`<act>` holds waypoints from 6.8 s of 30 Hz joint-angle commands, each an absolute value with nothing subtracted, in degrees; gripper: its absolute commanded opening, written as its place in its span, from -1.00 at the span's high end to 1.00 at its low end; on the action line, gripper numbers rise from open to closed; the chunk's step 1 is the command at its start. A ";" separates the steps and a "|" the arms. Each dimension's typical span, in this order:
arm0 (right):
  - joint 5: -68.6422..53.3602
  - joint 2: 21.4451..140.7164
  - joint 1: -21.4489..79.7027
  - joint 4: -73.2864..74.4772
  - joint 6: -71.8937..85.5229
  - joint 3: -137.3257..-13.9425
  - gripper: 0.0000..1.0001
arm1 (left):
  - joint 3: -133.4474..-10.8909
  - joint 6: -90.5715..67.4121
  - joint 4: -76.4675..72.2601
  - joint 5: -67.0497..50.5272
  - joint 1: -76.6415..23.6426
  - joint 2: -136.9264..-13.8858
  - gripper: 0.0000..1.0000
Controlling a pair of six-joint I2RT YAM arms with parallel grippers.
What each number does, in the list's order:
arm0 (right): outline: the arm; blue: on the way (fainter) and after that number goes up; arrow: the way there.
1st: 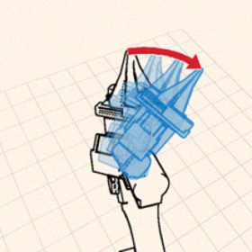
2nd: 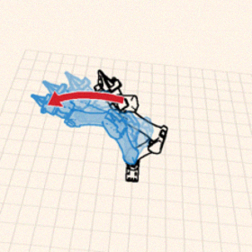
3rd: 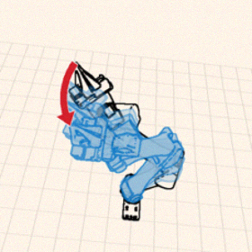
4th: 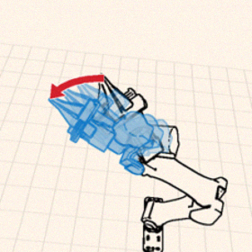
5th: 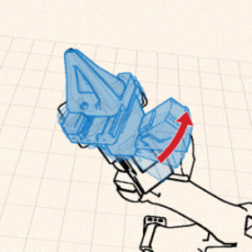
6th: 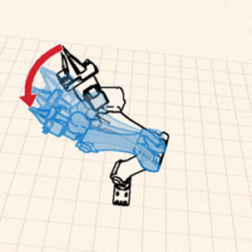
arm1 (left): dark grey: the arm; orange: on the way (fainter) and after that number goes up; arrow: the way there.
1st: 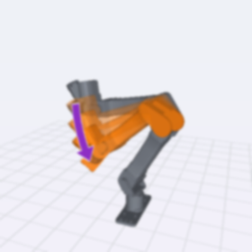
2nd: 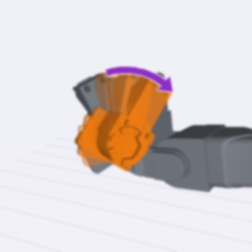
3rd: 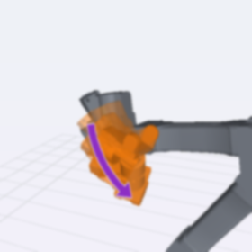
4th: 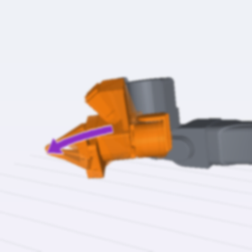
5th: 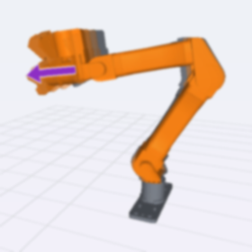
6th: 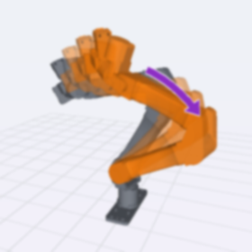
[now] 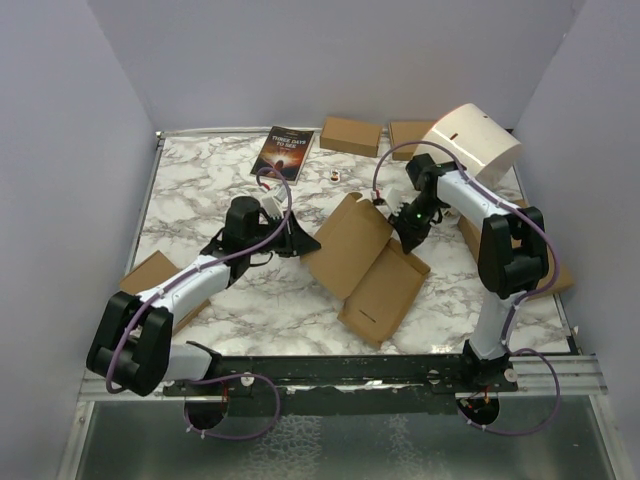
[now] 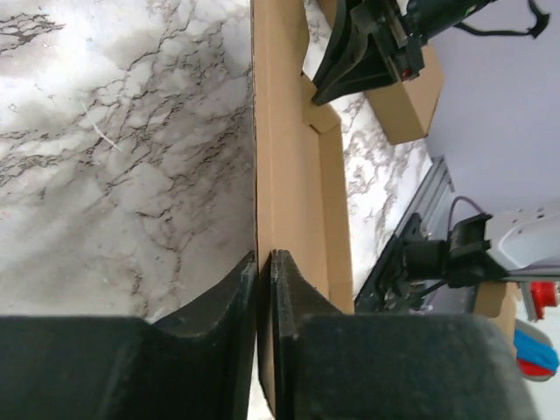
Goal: Fold the paper box
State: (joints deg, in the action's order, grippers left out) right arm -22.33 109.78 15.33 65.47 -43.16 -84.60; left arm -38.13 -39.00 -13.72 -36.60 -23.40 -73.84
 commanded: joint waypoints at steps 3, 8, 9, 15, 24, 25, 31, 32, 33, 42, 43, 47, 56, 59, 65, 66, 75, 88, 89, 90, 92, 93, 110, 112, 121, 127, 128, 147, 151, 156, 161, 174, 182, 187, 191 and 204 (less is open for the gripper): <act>-23.27 108.70 15.64 61.13 -42.78 -82.00 0.84 | -40.49 -37.87 -13.52 -34.88 -23.73 -76.06 1.00; -23.97 106.28 15.64 58.11 -42.72 -78.59 0.81 | -40.39 -36.84 -13.02 -34.22 -23.97 -75.90 1.00; -24.26 105.63 15.64 57.28 -42.72 -77.91 0.79 | -40.28 -36.69 -13.10 -34.05 -24.07 -75.70 1.00; -26.08 100.20 15.64 51.23 -41.41 -72.09 0.72 | -39.12 -36.42 -14.44 -33.11 -24.52 -73.92 1.00; -26.61 93.08 15.64 43.02 -39.87 -63.17 0.58 | -38.20 -36.76 -15.57 -32.71 -24.78 -72.52 1.00; -26.91 92.60 15.64 42.50 -39.68 -62.38 0.57 | -38.03 -36.80 -15.64 -32.70 -24.87 -72.49 1.00; -27.55 92.02 15.64 39.59 -39.05 -58.86 0.56 | -37.66 -36.83 -15.75 -32.94 -24.96 -72.16 1.00; -27.51 92.14 15.64 39.15 -38.98 -58.54 0.56 | -37.69 -36.83 -15.74 -33.00 -24.96 -72.16 1.00; -27.47 92.17 15.64 38.73 -38.88 -58.27 0.56 | -37.70 -36.83 -15.77 -33.04 -24.96 -72.16 1.00; -25.53 92.06 15.64 34.71 -37.76 -56.49 0.60 | -37.53 -36.83 -15.71 -33.65 -25.06 -72.34 1.00; -25.35 91.81 15.63 34.30 -37.65 -56.24 0.63 | -37.49 -36.83 -15.67 -33.66 -25.05 -72.33 1.00; -25.44 91.40 15.64 33.71 -37.62 -55.74 0.85 | -37.44 -36.61 -15.56 -33.66 -25.12 -72.24 1.00; -24.30 89.52 15.64 31.40 -37.55 -54.57 0.97 | -37.61 -36.60 -15.47 -33.84 -25.13 -72.73 1.00; -23.34 88.66 15.64 30.10 -37.82 -53.83 0.98 | -37.62 -36.50 -15.47 -33.84 -25.15 -72.86 1.00; -21.86 87.47 15.64 28.27 -38.56 -52.46 0.98 | -37.78 -36.69 -15.54 -33.84 -25.13 -73.12 1.00; -21.66 87.25 15.64 27.91 -38.70 -52.14 0.98 | -37.84 -36.80 -15.43 -33.92 -25.12 -73.20 1.00; -20.54 83.58 15.73 25.23 -40.00 -49.62 0.97 | -38.14 -36.98 -15.38 -33.93 -25.14 -73.55 1.00; -18.47 82.37 16.93 22.28 -41.12 -47.29 0.84 | -38.67 -37.26 -15.45 -34.54 -25.16 -74.18 1.00; -18.41 82.53 17.04 22.26 -41.13 -47.32 0.79 | -38.67 -37.26 -15.47 -34.54 -25.14 -74.14 1.00; -18.39 82.73 17.09 22.36 -41.06 -47.31 0.73 | -38.67 -37.27 -15.47 -34.54 -25.14 -74.17 1.00; -18.66 83.13 17.14 22.59 -41.03 -47.29 0.61 | -38.67 -37.24 -15.42 -34.54 -25.14 -74.18 1.00; -18.90 83.42 17.18 22.80 -40.92 -47.37 0.57 | -38.67 -37.32 -15.45 -34.58 -25.14 -74.11 1.00; -22.12 88.53 17.14 26.21 -38.98 -49.86 0.44 | -39.44 -35.42 -14.82 -36.35 -25.29 -74.31 1.00; -22.32 89.06 17.14 26.24 -38.86 -50.10 0.44 | -39.99 -34.66 -14.09 -36.74 -25.44 -74.37 1.00; -20.82 91.78 17.14 24.80 -38.68 -50.55 0.58 | -42.45 -32.88 -12.43 -37.78 -26.27 -75.29 1.00; -14.05 92.93 17.14 21.17 -36.62 -49.33 0.98 | -44.00 -31.58 -11.28 -37.59 -26.54 -75.89 1.00; -12.92 92.49 17.14 20.36 -36.24 -48.76 0.98 | -44.30 -31.22 -11.06 -37.35 -26.54 -76.04 1.00; -14.64 94.82 17.64 18.50 -34.65 -49.92 0.62 | -49.02 -28.87 -8.58 -37.83 -26.72 -80.25 1.00; -6.71 94.70 18.48 15.32 -34.46 -48.25 0.97 | -49.58 -27.98 -7.12 -37.69 -26.72 -80.38 1.00; -1.98 92.58 19.15 12.54 -34.89 -45.64 0.98 | -50.39 -26.83 -5.53 -36.57 -26.72 -80.19 1.00; -8.01 93.92 19.16 17.33 -34.03 -48.01 0.81 | -51.44 -26.60 -4.90 -36.65 -26.72 -81.20 1.00; -15.37 90.83 19.16 19.09 -30.94 -51.11 0.32 | -52.46 -25.66 -3.06 -36.21 -26.72 -80.85 1.00; -11.58 92.16 19.13 17.31 -31.98 -49.99 0.60 | -53.00 -25.34 -2.57 -36.21 -26.73 -80.72 1.00; -5.84 91.82 19.22 14.94 -33.61 -48.02 0.98 | -53.38 -25.20 -2.35 -36.20 -26.72 -81.11 1.00; -5.80 92.35 19.31 15.85 -33.87 -47.87 0.96 | -54.06 -25.19 -2.32 -36.21 -26.72 -81.62 1.00; -11.62 84.40 18.95 20.25 -32.01 -48.33 0.07 | -55.02 -23.88 -0.13 -34.63 -26.63 -82.03 1.00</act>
State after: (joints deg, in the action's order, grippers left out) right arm -9.87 88.20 19.40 18.50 -31.97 -48.84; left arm -53.25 -24.88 -0.54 -35.40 -26.70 -82.08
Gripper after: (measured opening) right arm 0.453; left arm 0.018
